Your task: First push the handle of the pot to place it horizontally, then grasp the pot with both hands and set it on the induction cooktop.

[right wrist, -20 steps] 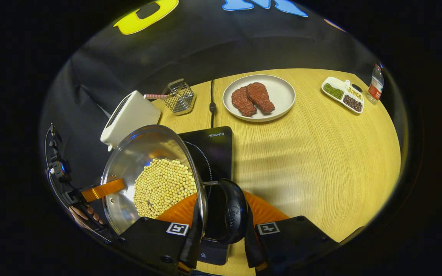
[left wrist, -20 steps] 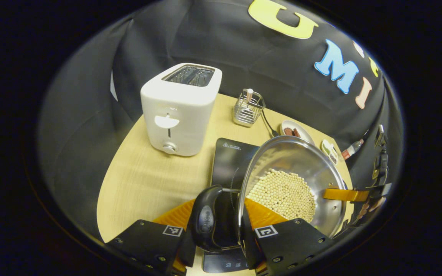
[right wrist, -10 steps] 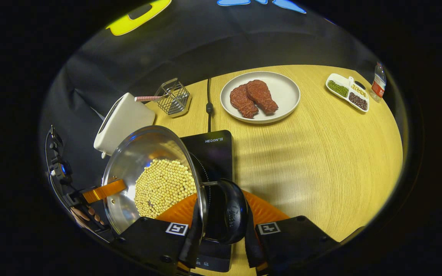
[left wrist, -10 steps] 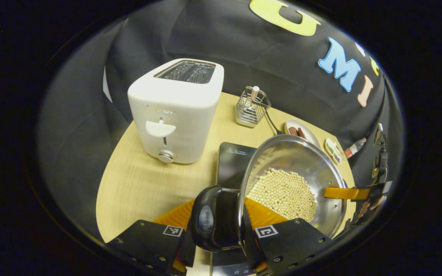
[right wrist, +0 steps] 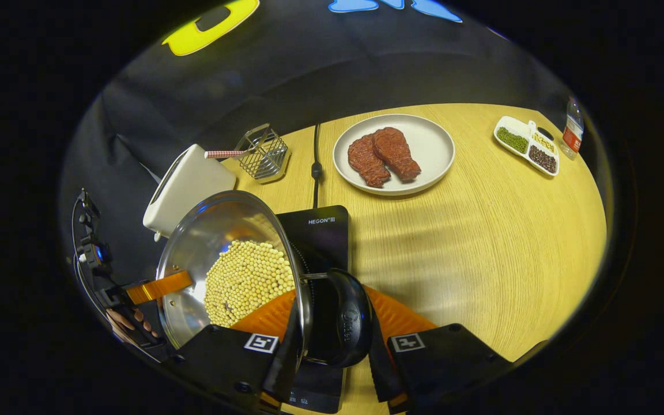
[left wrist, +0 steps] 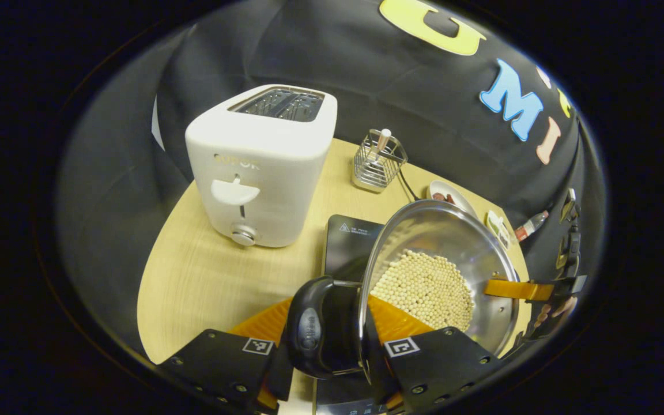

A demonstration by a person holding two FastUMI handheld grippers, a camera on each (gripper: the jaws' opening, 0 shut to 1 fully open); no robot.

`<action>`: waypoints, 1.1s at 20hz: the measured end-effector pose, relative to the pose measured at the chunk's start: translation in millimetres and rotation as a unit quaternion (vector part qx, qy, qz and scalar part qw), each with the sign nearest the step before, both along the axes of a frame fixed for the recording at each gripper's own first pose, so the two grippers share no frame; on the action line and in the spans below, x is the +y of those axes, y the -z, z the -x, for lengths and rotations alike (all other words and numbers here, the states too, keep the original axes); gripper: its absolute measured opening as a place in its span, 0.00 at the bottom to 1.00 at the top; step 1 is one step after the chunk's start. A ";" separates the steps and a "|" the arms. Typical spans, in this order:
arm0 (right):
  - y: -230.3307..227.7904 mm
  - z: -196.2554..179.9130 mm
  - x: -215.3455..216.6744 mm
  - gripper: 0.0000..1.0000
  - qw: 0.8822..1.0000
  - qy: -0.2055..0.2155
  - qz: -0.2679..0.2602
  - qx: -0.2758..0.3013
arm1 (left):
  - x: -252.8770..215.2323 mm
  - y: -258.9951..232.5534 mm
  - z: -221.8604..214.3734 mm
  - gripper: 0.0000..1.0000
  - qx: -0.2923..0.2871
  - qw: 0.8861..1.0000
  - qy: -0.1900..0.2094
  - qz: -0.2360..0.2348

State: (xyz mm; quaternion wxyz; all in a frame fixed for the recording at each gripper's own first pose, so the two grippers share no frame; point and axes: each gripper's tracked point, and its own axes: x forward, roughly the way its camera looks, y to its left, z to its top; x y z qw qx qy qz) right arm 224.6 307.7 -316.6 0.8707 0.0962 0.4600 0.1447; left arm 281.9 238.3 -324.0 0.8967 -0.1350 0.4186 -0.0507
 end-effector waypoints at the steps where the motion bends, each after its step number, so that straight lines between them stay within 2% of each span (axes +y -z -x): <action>1: -0.5 0.0 -0.1 0.53 1.000 0.000 0.000 0.001 | 0.1 -0.3 0.9 0.55 0.001 1.000 0.000 -0.001; 3: -0.7 -0.1 0.7 0.57 1.000 -0.001 -0.002 0.003 | 0.4 1.1 2.0 0.52 0.009 1.000 0.002 -0.007; 4: -0.1 0.6 0.7 0.54 1.000 -0.002 -0.004 0.005 | 0.3 2.7 2.3 0.57 0.015 1.000 0.003 -0.013; 6: -4.4 -1.0 4.1 0.59 1.000 -0.003 -0.014 0.002 | 0.5 0.5 0.7 0.59 0.016 0.999 0.004 -0.030; 7: -9.7 -1.4 3.5 0.54 1.000 -0.003 -0.019 -0.002 | 2.8 -1.6 4.0 0.60 0.021 0.999 0.003 -0.042; 8: -12.2 -1.3 2.7 0.61 1.000 -0.004 -0.019 -0.006 | 8.1 -4.4 6.3 0.61 0.025 0.998 -0.004 -0.059; 9: -15.8 -0.6 -1.2 0.74 1.000 -0.004 -0.015 -0.008 | 14.0 -7.9 5.3 0.64 0.022 0.997 -0.012 -0.075; 10: -20.1 1.3 -5.9 0.82 1.000 -0.006 -0.012 -0.013 | 15.3 -12.1 6.0 0.72 0.019 0.996 -0.016 -0.080; 11: -25.4 3.2 -12.1 0.99 1.000 -0.006 -0.007 -0.020 | 16.8 -17.7 10.5 0.80 0.018 0.996 -0.018 -0.086; 13: -35.7 7.8 -24.9 0.99 0.999 -0.009 0.000 -0.035 | 20.3 -29.6 18.8 0.80 0.018 0.994 -0.023 -0.105; 14: -42.8 11.4 -34.6 0.98 0.999 -0.011 0.006 -0.045 | 21.6 -41.4 22.1 0.84 0.012 0.993 -0.028 -0.118; 16: -60.2 21.0 -57.0 0.98 0.997 -0.009 0.015 -0.070 | 18.7 -71.6 25.8 0.82 -0.019 0.990 -0.038 -0.138; 18: -83.5 29.1 -84.0 0.98 0.994 -0.002 0.026 -0.105 | 8.0 -106.4 31.1 0.84 -0.053 0.988 -0.043 -0.141; 21: -120.0 45.2 -127.4 0.98 0.988 0.012 0.034 -0.152 | -21.0 -150.3 44.3 0.82 -0.097 0.985 -0.043 -0.135; 22: -133.5 49.8 -142.0 0.98 0.985 0.020 0.033 -0.168 | -34.0 -163.9 47.9 0.84 -0.109 0.984 -0.042 -0.133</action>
